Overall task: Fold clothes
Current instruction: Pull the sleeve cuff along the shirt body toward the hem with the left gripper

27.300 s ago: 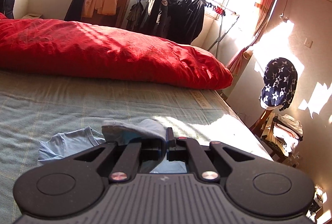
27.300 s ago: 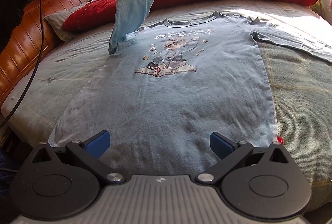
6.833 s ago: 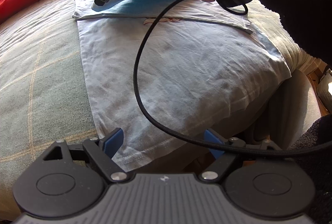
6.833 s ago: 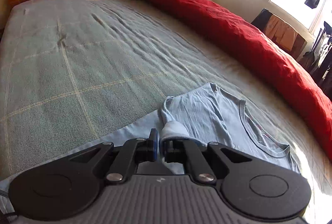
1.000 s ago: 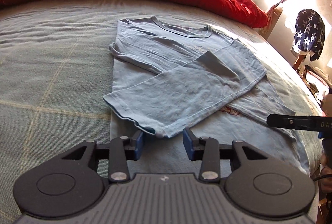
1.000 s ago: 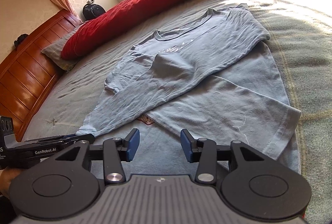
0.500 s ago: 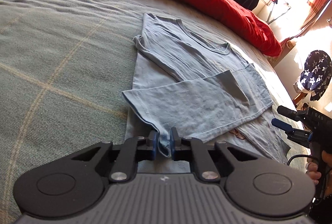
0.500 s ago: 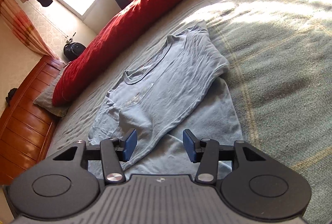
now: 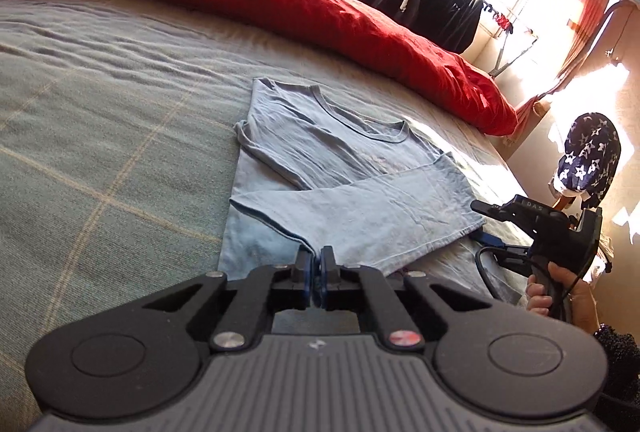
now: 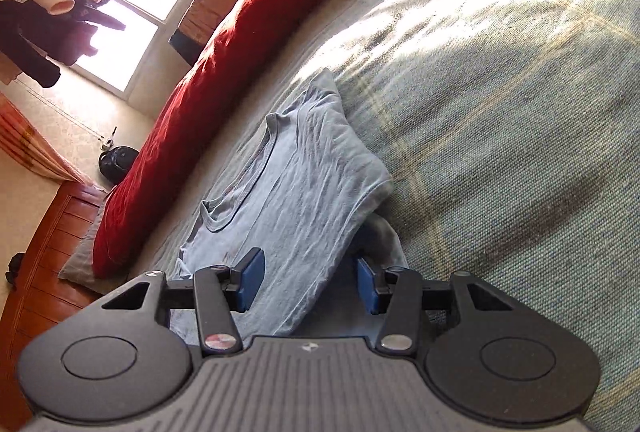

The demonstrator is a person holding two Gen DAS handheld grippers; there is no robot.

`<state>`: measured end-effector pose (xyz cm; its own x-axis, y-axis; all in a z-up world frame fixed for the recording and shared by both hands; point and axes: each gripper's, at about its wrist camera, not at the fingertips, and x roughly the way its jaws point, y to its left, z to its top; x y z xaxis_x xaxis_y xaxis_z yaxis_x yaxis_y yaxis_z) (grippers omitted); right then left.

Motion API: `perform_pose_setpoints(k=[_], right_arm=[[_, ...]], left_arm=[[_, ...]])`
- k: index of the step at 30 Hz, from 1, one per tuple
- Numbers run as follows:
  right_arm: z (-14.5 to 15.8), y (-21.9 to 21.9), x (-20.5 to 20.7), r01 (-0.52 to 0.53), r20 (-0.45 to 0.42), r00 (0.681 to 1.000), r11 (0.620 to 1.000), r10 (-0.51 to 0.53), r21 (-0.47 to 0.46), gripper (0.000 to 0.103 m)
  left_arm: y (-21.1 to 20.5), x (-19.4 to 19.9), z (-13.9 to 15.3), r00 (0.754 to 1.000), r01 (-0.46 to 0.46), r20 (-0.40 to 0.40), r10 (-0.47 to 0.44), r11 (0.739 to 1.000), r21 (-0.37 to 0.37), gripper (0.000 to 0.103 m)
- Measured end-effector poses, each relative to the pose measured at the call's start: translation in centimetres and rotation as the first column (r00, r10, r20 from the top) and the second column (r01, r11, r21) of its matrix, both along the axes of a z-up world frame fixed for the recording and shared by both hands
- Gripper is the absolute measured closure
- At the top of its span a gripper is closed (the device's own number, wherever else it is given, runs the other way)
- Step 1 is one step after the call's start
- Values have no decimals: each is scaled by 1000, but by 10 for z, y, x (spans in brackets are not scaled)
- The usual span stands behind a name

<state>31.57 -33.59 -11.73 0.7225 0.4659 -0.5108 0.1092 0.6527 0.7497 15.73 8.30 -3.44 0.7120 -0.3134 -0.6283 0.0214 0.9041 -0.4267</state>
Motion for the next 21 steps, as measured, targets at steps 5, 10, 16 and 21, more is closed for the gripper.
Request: perform_pose_setpoints(k=[5,10,16,21], right_arm=[[-3,-2,3,21,-12,1000,999,-22,-40,82],[0,-10,0,33,-12,999,997,-34,-76,93],[11,-12,-8,6,-10,1000,993,-7,-118,85],[38,-11,-17,-29,35,999,976,38,-215,83]], left_arm=[[0,-4,-24,998,-8,-61,8,1000,0,101],[-4,-8,-25,998,-3,-55,4,1000,17,100],[-4,-11,-25,996,18,-90,-14,999,47,97],[5,-21,-6,994,30,-105,-17,992,126,84]])
